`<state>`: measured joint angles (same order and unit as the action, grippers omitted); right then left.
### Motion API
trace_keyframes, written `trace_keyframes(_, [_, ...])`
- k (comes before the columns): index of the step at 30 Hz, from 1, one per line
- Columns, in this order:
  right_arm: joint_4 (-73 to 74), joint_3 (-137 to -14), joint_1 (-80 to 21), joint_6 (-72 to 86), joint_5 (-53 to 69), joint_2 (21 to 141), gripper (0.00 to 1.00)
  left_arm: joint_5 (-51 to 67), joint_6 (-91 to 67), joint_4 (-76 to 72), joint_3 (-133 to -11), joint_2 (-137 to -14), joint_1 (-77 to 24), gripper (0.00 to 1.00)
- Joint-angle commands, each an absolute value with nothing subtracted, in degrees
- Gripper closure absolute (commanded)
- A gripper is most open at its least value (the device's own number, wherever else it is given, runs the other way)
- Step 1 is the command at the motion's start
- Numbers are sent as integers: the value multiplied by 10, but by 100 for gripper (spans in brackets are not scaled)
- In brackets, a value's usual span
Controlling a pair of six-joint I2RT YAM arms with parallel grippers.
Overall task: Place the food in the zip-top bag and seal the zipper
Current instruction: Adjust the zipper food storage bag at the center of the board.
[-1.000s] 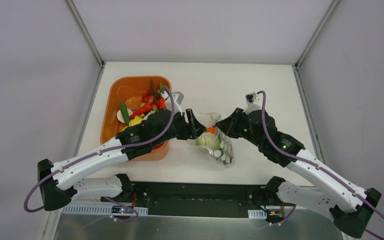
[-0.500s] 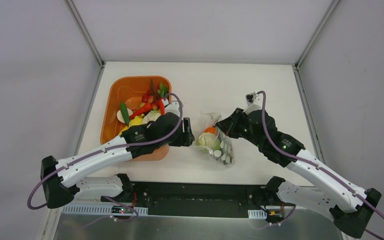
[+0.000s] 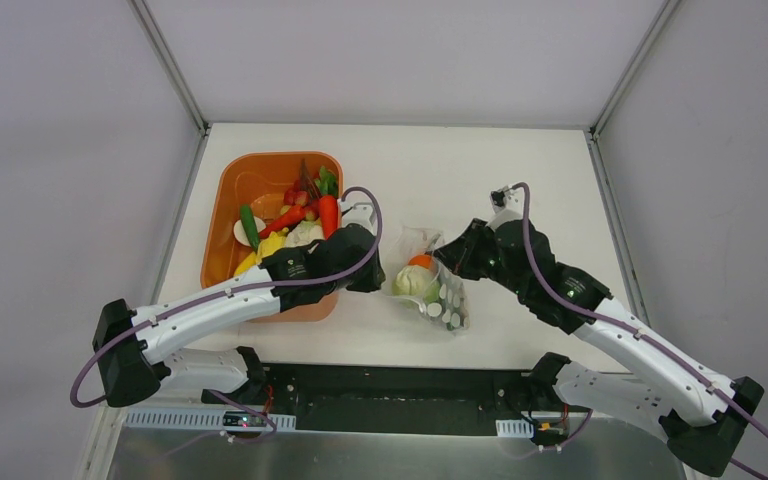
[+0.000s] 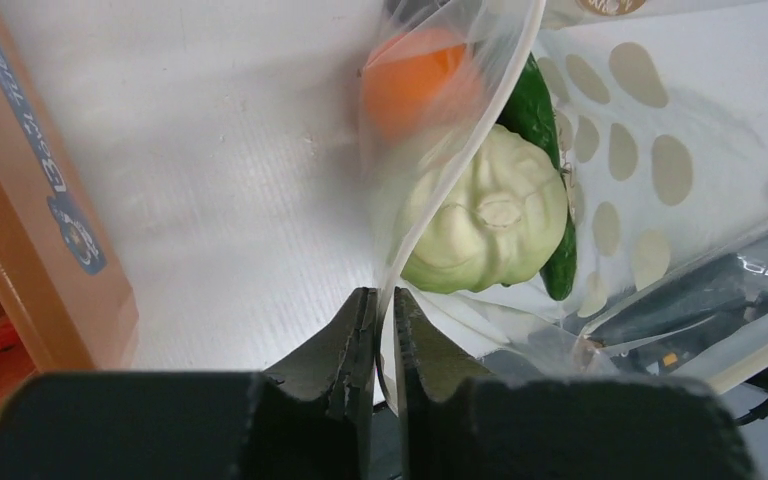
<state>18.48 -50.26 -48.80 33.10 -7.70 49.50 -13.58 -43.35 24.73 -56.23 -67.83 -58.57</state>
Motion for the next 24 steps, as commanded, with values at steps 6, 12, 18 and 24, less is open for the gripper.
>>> trace_keyframes(6, [324,-584,-490,314,-104,511,88,-158,-404,219,-606,-666,-591,97])
trace_keyframes(12, [349,-602,-490,307,-76,528,79,-165,-395,213,-622,-667,-591,100])
trace_keyframes(18, [362,-630,-490,292,-115,524,57,-185,-387,210,-625,-657,-591,100])
trace_keyframes(24, [351,-663,-490,260,-146,540,50,-188,-374,212,-633,-656,-591,100])
